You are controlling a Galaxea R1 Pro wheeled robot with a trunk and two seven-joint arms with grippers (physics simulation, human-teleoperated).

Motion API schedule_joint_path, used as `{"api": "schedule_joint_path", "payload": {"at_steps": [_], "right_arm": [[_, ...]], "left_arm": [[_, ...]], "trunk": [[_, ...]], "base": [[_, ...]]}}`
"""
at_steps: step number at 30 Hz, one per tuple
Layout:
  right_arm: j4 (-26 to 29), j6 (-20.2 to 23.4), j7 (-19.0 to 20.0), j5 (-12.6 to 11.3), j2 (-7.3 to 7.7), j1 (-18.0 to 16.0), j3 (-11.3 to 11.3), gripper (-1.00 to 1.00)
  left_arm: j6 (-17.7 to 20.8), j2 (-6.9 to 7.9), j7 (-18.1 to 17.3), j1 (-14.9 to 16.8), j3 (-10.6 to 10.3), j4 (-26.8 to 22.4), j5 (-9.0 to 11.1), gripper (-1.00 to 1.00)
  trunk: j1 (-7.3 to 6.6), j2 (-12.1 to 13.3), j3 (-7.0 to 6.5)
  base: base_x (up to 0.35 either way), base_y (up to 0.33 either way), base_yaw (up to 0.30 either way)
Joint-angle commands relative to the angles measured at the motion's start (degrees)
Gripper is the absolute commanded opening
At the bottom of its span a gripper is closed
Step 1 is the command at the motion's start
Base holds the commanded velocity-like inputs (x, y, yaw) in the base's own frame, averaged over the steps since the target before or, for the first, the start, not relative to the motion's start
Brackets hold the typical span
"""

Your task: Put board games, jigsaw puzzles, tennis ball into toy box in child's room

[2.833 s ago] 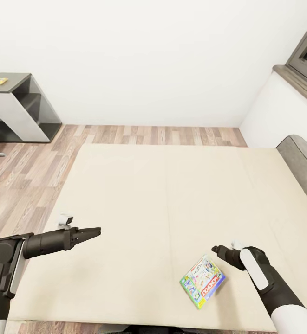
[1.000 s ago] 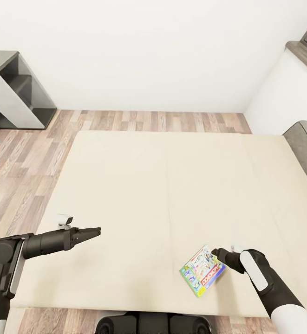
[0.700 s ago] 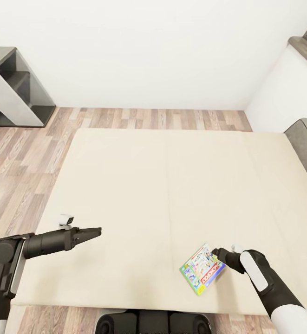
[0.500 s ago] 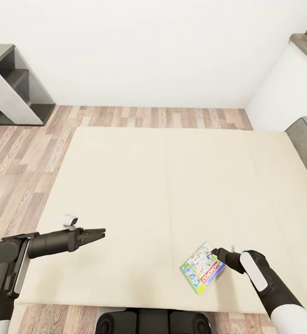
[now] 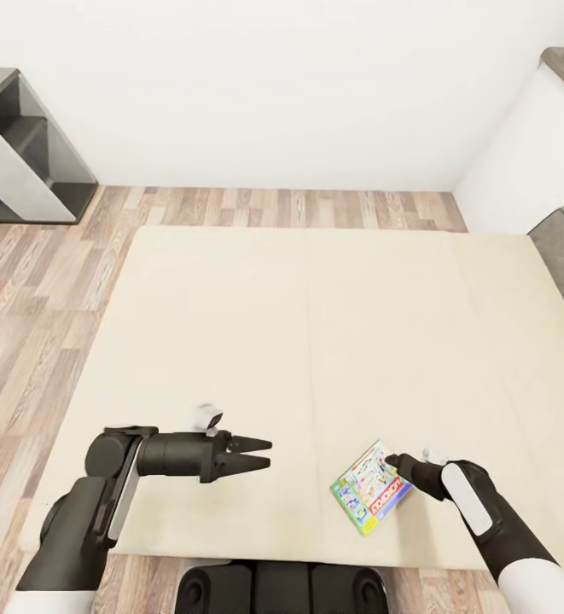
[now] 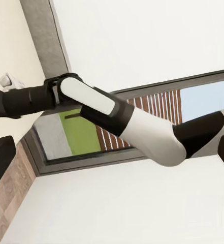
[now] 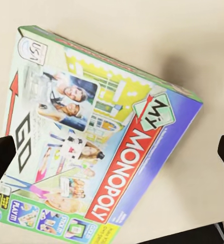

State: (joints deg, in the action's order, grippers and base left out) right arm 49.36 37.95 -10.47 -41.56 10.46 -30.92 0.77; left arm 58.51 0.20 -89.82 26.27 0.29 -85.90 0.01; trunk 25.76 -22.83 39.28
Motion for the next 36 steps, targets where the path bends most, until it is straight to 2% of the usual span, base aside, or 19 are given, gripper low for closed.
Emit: {"api": "schedule_joint_path", "payload": {"at_steps": [1, 3, 7, 16, 22, 30, 36], "right_arm": [[0.08, 0.20, -0.46, -0.62, 0.13, -0.01, 0.02, 1.00], [0.03, 0.20, -0.40, -0.62, 0.71, 0.02, -0.01, 1.00], [-0.02, 0.20, -0.36, -0.68, 1.44, 0.05, -0.05, 1.00], [-0.03, 0.20, 0.05, -1.07, 2.47, 0.31, -0.06, 1.00], [-0.02, -0.56, 2.29, -0.91, 2.76, 0.44, -0.01, 1.00], [-0.05, -1.66, 7.41, -0.88, 4.29, 0.63, -0.06, 1.00], [-0.24, -1.83, 9.90, -0.84, 4.59, 0.67, -0.06, 1.00]], "left_arm": [[0.61, -0.39, -0.18, 0.04, -0.16, -0.01, -0.07, 1.00], [0.61, -1.09, -0.18, 0.04, -0.44, 0.01, -0.19, 1.00], [0.37, -1.34, -0.18, 0.02, -0.05, 0.10, -0.35, 1.00], [-0.19, -0.05, -0.18, 0.02, 2.46, 0.36, -0.45, 1.00], [-0.24, 0.11, -0.18, 0.02, 2.79, 0.44, -0.47, 1.00], [-0.32, 0.15, -0.18, 0.03, 2.81, 0.47, -0.47, 1.00], [-0.33, 0.15, -0.18, 0.03, 2.86, 0.47, -0.47, 1.00]], "trunk": [[0.03, -0.09, 0.16], [0.03, -0.09, 0.35], [0.03, -0.09, 0.73], [0.03, -0.09, 1.57], [0.03, -0.09, 2.14], [0.03, -0.09, 2.89], [0.03, -0.09, 3.45]], "base": [[0.000, 0.000, 0.000], [0.000, 0.000, 0.000], [0.000, 0.000, 0.000], [0.000, 0.000, 0.000], [0.000, 0.000, 0.000], [0.000, 0.000, 0.000], [0.000, 0.000, 0.000]]}}
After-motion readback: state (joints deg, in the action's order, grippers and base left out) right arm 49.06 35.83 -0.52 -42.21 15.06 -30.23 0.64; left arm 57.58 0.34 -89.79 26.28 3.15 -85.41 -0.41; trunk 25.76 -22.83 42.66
